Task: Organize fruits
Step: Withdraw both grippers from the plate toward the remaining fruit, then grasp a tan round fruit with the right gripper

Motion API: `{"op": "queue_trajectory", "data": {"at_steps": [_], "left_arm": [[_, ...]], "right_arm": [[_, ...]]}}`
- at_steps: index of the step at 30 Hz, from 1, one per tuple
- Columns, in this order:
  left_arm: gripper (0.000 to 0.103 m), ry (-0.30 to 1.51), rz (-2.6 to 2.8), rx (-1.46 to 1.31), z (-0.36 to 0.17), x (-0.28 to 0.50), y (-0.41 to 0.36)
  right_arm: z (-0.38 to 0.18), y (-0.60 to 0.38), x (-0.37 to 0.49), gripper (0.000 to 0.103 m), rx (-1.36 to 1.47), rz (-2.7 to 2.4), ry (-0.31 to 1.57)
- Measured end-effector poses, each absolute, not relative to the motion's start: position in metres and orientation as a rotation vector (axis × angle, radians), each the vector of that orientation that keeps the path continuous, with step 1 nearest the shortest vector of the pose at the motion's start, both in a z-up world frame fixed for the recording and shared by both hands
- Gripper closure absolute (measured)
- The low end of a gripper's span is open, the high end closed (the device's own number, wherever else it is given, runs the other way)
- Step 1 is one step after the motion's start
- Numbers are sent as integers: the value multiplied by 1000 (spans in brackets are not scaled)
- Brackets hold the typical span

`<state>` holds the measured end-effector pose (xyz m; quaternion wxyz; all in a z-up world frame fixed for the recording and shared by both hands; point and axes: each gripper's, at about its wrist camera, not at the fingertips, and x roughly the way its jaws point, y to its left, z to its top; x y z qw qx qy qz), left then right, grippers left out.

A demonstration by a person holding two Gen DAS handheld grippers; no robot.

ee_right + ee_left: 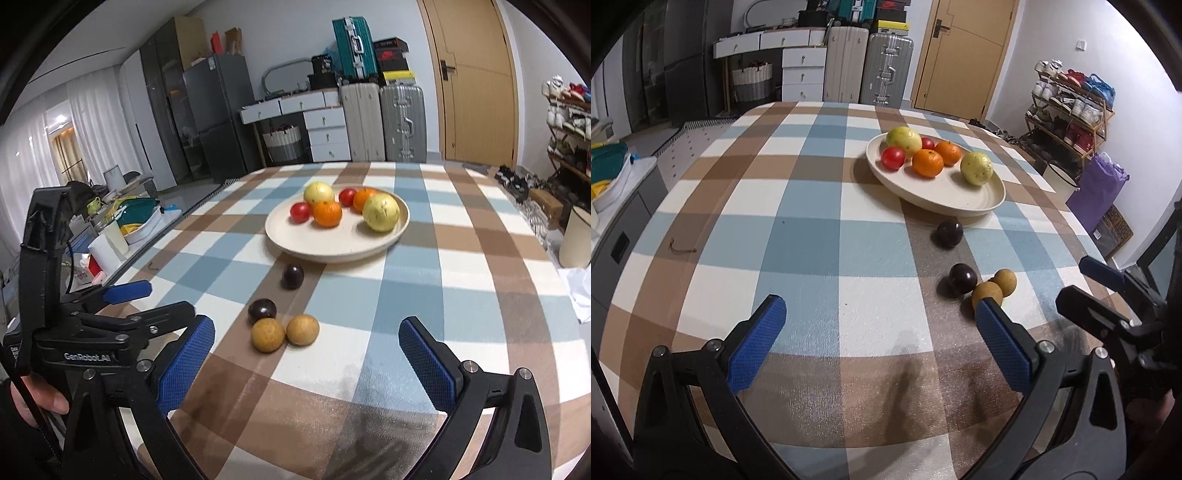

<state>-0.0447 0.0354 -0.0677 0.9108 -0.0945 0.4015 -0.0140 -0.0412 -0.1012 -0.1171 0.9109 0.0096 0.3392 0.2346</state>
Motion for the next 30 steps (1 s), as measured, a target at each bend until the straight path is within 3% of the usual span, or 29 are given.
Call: {"op": "queue_trajectory", "data": {"at_steps": [2, 6, 8, 14, 22, 27, 30], "left_arm": [[1, 828, -30, -195, -69, -44, 37], [1, 828, -31, -197, -69, -42, 40], [1, 832, -32, -208, -70, -41, 43], [1, 857, -33, -233, -77, -37, 49], [1, 874, -36, -255, -82, -34, 53], [1, 883, -58, -254, -83, -33, 48], [1, 895, -75, -247, -84, -31, 42]], "right_arm": [[-120, -103, -36, 2, 38, 472, 723], [-127, -102, -25, 22, 31, 466, 777], [-131, -103, -21, 24, 39, 468, 801], [-136, -98, -10, 43, 34, 488, 837], [-146, -82, 3, 53, -20, 514, 894], [-149, -77, 5, 74, -16, 562, 912], [-150, -76, 5, 77, -16, 575, 912]]}}
